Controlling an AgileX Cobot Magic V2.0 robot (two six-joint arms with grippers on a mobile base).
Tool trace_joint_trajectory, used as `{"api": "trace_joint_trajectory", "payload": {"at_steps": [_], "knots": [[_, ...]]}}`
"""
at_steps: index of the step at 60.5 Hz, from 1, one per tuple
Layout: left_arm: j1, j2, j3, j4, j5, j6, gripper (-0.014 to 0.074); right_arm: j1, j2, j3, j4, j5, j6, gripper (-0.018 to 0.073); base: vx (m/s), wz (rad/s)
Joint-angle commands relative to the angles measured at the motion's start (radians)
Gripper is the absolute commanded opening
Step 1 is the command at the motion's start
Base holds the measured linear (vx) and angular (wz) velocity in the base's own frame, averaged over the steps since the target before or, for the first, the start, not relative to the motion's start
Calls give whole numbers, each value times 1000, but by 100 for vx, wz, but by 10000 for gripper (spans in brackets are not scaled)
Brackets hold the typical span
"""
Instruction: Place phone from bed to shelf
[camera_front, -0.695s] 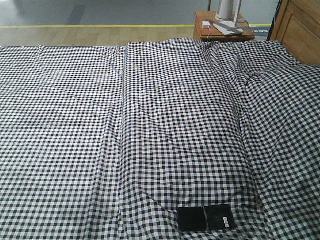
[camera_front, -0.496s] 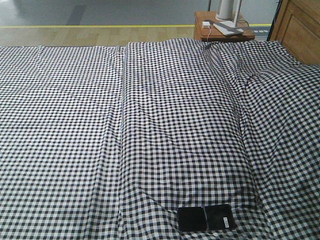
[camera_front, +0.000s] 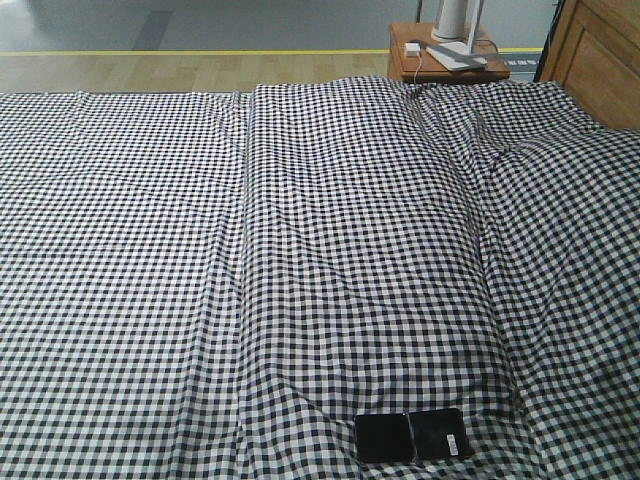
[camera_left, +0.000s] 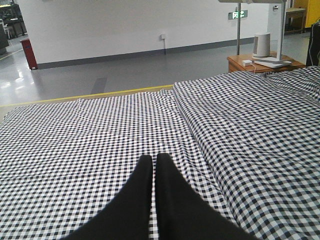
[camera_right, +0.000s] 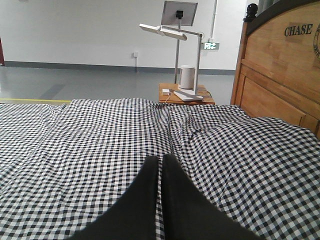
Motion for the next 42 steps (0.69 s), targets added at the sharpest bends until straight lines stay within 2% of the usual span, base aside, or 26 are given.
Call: {"api": "trace_joint_trajectory", "payload": {"at_steps": [1,42], "knots": [[-2,-4,-26,-7,-67,-3,1,-3,-12,9,-10,-73,-4,-3,0,0],[-2,-4,-26,-7,-67,-3,1,-3,-12,9,-10,-119,-4,-3,0,0]]}}
